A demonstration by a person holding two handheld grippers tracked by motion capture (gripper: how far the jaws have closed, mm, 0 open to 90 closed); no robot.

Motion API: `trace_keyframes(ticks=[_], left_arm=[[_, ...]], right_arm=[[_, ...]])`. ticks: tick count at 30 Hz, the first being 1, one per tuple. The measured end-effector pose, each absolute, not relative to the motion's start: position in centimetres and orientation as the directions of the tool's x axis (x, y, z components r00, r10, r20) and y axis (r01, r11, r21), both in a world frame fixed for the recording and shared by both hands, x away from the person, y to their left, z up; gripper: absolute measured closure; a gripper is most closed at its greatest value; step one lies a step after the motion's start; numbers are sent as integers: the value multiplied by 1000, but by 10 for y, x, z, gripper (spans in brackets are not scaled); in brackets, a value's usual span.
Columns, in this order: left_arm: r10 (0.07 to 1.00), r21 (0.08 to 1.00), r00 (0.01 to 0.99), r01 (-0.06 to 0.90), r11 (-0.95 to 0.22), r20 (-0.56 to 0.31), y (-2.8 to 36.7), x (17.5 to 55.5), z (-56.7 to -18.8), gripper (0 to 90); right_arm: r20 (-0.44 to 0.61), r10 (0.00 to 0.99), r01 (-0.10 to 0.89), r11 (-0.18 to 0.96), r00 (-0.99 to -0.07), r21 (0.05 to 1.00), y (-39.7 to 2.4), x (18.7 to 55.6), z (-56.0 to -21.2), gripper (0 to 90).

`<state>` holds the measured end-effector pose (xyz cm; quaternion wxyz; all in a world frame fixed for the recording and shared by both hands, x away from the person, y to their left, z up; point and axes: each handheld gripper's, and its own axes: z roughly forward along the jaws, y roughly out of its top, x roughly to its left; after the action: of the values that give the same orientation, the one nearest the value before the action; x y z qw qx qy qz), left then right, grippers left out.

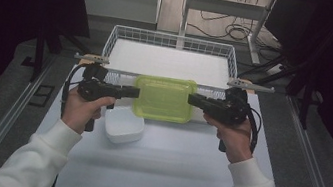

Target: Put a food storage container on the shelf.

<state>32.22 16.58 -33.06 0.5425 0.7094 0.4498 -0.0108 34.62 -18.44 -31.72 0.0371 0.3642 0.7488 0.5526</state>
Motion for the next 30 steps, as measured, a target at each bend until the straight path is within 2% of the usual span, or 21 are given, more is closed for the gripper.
trace_keyframes(ticks=[16,30], left_arm=[[621,773,612,634,-13,-491,166,343,-308,804],[608,783,628,621,-15,-486,170,385,-283,804]], right_arm=[[331,585,484,122,-740,866,-185,363,-294,786],[339,589,477,91,-734,874,-184,400,-271,786]])
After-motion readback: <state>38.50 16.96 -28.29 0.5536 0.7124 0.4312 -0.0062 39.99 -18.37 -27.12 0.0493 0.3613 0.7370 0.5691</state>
